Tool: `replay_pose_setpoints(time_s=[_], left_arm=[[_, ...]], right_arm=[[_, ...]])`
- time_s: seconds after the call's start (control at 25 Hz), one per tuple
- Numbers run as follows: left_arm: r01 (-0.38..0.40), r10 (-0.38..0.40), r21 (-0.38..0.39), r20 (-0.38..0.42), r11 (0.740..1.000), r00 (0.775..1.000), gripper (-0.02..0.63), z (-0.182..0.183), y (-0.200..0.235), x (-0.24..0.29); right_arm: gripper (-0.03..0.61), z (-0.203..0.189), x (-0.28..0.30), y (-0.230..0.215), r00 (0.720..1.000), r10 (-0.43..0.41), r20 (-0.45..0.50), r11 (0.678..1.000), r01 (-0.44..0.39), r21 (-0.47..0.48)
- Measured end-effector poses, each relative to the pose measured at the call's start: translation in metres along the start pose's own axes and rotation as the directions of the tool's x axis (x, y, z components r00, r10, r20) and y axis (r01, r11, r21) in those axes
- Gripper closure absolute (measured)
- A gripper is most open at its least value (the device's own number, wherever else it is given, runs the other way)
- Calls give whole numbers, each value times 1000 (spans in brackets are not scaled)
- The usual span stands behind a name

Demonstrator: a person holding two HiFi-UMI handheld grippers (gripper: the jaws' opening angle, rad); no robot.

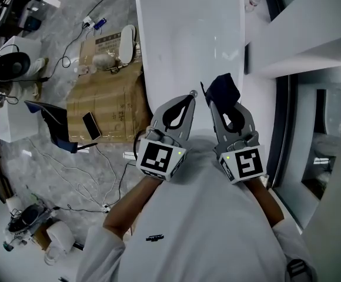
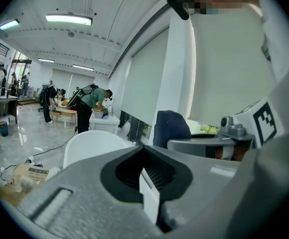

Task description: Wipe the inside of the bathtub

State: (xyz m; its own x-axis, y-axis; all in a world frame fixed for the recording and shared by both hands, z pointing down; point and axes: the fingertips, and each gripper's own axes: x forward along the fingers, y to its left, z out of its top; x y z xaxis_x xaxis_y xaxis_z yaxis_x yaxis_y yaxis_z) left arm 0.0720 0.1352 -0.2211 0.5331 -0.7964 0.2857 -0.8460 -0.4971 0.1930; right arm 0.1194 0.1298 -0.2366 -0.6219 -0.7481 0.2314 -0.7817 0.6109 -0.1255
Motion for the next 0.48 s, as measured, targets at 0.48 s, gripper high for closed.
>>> replay_pose_setpoints(time_s=[0.48], left_arm=[[29, -29, -5, -5, 1000, 1000, 618, -4, -14, 10]], right_arm=[[529, 0, -13, -5, 1000, -6, 12, 1000, 6, -6]])
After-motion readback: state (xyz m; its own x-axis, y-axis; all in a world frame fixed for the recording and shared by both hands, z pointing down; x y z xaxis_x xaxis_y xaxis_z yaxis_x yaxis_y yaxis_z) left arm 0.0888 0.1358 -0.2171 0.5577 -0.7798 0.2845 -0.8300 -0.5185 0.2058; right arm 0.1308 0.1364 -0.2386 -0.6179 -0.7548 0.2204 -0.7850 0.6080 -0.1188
